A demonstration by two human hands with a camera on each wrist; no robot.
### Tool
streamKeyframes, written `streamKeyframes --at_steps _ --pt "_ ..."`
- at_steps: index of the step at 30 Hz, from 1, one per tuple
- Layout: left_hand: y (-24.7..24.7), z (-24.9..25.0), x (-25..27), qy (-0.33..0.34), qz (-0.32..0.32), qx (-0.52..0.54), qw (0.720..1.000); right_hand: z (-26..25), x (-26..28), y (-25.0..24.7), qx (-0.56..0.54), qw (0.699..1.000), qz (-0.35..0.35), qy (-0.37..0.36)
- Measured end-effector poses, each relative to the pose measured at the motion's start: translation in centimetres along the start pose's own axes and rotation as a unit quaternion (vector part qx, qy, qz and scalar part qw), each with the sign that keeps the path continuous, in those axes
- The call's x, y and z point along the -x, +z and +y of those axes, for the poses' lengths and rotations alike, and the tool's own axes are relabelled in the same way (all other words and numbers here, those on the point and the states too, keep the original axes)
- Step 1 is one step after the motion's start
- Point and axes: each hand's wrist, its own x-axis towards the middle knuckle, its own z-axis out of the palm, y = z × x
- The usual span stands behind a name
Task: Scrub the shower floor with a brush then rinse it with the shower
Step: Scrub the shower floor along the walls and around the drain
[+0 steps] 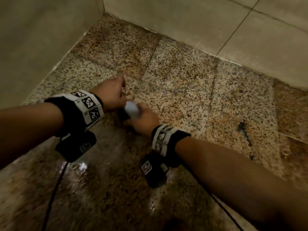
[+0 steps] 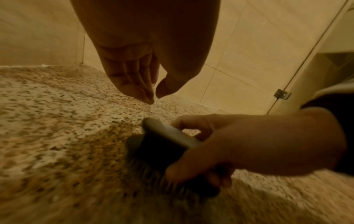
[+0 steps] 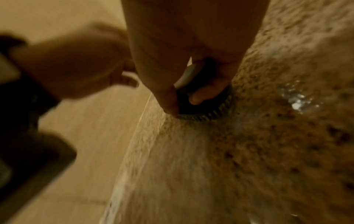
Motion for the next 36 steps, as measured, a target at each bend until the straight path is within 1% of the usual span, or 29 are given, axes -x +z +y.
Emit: streamKeyframes --at_steps 2,3,4,5,6,8,10,12,13,15,16,18,19,21,22,23,24,25,27,29,31,32,34,36 --pt "-0.5 -0.4 0.4 -0.001 -0.007 -0.009 1.000 0.8 0.0 -2.9 -0.037 0.991 0.114 0.064" --pt "-0.7 -0.5 0.6 -0.004 -0.009 -0.012 1.000 1.6 0.0 -4.7 -0.032 0.980 0.175 0.091" --pt "-0.9 -0.5 0.7 -0.006 -0.011 -0.016 1.000 2.5 0.1 -6.7 -0.018 0.968 0.222 0.114" --pt "-1.0 -0.3 0.7 -0.004 -0.016 -0.022 1.000 3.7 0.4 -8.6 -0.001 0.959 0.249 0.137" --pt "-1.0 -0.1 0.7 0.003 -0.023 -0.029 0.999 5.0 0.7 -10.2 0.022 0.951 0.258 0.168" --pt "-0.8 0.6 0.7 0.027 -0.038 -0.044 0.998 7.8 1.9 -12.5 0.061 0.933 0.254 0.246" --pt "-0.4 1.3 0.7 0.043 -0.041 -0.053 0.997 10.5 3.4 -13.4 0.070 0.918 0.237 0.312" --pt "0.3 2.1 0.6 0.049 -0.048 -0.051 0.996 12.2 4.3 -13.2 0.066 0.913 0.222 0.336" --pt "0.6 2.6 0.5 0.053 -0.055 -0.047 0.996 12.3 4.4 -12.8 0.078 0.916 0.213 0.331" --pt "1.1 3.2 0.3 0.062 -0.069 -0.041 0.995 11.0 4.2 -11.4 0.120 0.926 0.190 0.303" --pt "1.2 3.4 0.2 0.066 -0.074 -0.040 0.994 9.8 4.0 -9.9 0.127 0.934 0.181 0.281" --pt "1.4 3.8 0.0 0.072 -0.071 -0.040 0.994 6.9 4.1 -6.6 0.102 0.960 0.150 0.214" --pt "1.4 4.0 -0.1 0.074 -0.065 -0.039 0.994 5.4 4.1 -4.5 0.102 0.972 0.123 0.171" --pt "1.4 3.9 -0.2 0.074 -0.065 -0.036 0.994 2.4 3.9 -0.3 0.106 0.988 0.035 0.107" --pt "1.4 3.9 -0.2 0.074 -0.071 -0.033 0.994 1.4 3.5 1.2 0.092 0.991 0.004 0.096" --pt "1.4 3.8 -0.2 0.077 -0.077 -0.030 0.994 0.8 3.0 2.2 0.066 0.993 -0.012 0.100" --pt "1.5 3.6 -0.1 0.083 -0.080 -0.027 0.993 0.6 2.6 2.3 0.034 0.993 -0.013 0.111" --pt "1.4 3.4 0.0 0.089 -0.076 -0.026 0.993 0.8 2.4 1.9 -0.001 0.993 0.009 0.117" --pt "1.2 3.1 0.1 0.092 -0.066 -0.024 0.993 2.5 3.1 -0.9 -0.034 0.984 0.088 0.153" --pt "1.3 3.2 0.0 0.094 -0.078 -0.025 0.992 5.6 4.7 -4.8 0.006 0.964 0.169 0.204" --pt "1.8 4.0 -0.2 0.104 -0.094 -0.033 0.990 9.1 6.5 -8.4 0.052 0.940 0.206 0.268" --pt "2.1 4.7 -0.3 0.113 -0.101 -0.040 0.988 10.3 7.5 -9.7 0.060 0.930 0.202 0.303" --pt "3.1 6.5 -0.3 0.134 -0.114 -0.044 0.983 11.3 8.5 -9.9 0.057 0.918 0.166 0.355" --pt "4.2 8.2 -0.1 0.151 -0.134 -0.033 0.979 11.3 8.2 -8.6 0.087 0.924 0.132 0.349"
